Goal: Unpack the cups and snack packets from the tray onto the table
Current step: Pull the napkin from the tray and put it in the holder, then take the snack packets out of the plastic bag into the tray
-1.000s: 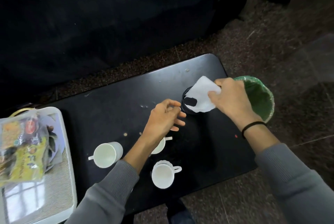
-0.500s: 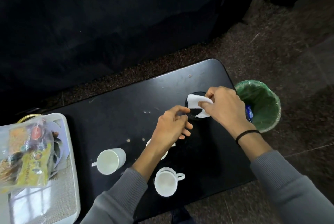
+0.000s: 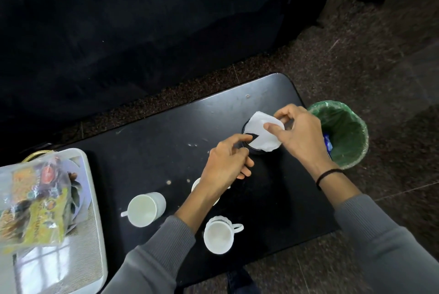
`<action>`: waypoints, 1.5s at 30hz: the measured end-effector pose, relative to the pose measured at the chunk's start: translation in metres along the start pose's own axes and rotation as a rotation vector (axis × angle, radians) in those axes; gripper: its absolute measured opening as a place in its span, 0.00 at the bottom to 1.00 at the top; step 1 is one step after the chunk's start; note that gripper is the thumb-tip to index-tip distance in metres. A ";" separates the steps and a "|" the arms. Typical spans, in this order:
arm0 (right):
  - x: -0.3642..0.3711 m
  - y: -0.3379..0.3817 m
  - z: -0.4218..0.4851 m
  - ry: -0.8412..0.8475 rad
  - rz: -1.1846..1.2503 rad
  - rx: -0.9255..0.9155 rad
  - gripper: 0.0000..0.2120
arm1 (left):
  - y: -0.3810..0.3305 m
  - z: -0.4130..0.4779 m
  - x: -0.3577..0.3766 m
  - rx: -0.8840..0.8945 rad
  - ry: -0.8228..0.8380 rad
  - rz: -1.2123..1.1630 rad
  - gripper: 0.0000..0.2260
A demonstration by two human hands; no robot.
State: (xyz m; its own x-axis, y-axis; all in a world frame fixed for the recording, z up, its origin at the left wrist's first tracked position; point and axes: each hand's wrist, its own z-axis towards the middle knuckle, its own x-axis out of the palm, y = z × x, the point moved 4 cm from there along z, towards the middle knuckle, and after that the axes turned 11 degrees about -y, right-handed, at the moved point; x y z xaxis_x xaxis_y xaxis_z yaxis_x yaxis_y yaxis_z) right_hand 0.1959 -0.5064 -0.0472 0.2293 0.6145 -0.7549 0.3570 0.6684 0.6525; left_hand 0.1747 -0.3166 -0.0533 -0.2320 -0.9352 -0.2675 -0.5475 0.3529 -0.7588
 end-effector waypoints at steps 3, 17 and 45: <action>-0.003 -0.003 -0.001 -0.010 0.010 0.015 0.13 | 0.000 0.000 0.001 0.005 0.006 0.008 0.17; -0.030 0.040 -0.036 -0.043 0.036 -0.038 0.08 | -0.016 -0.023 -0.008 0.024 0.019 0.008 0.14; 0.274 0.346 -0.264 0.788 -0.105 -0.524 0.15 | 0.187 -0.129 -0.427 -0.132 -0.802 0.365 0.11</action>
State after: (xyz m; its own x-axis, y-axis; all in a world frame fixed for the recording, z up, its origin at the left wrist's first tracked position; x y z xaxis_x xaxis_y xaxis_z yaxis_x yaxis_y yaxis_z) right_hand 0.1432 0.0038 -0.0114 -0.5255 0.5183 -0.6747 -0.1547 0.7216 0.6748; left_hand 0.0681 0.1528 -0.0041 0.1953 -0.4856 -0.8521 -0.6492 0.5872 -0.4834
